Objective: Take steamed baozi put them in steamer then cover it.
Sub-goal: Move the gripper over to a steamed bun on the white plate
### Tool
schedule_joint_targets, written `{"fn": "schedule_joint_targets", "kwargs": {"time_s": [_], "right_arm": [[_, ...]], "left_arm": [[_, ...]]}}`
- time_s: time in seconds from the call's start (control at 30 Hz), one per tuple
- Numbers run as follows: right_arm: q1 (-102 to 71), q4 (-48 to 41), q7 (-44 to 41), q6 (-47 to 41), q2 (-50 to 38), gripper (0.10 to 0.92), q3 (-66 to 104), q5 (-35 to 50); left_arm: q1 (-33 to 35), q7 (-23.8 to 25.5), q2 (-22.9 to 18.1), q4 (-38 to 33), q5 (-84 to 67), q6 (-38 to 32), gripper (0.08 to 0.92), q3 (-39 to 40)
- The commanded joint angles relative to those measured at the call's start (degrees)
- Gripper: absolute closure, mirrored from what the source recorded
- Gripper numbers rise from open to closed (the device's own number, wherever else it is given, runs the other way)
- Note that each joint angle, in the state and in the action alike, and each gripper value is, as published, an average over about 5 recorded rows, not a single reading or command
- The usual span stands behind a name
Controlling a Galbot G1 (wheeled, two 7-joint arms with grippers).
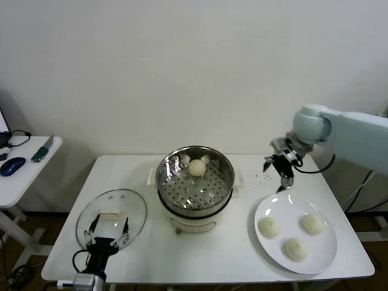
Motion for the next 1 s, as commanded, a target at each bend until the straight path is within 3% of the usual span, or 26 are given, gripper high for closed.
{"fn": "schedule_joint_targets", "kwargs": {"time_s": [0.03,0.33,1.0], "right_arm": [[-14.89,3.79,1.28,-7.18,-8.47,0.203,4.66,-1.71],[-29.86,0.02,4.54,-7.97,-7.08,0.203,17.63,-5.04],[-32.84,-4.91,5.43,-7.42,-1.52,0.203,20.33,-6.88]], "left_arm": [[0.25,-0.08,-0.03,-0.02,0.3,0.06,0.177,-0.03],[0.74,-0.16,-0.13,0.42,0.31,-0.06,0.177,-0.32],[0.86,-0.18,-0.44,1.39,0.37,-0.25,0.177,-0.31]]}}
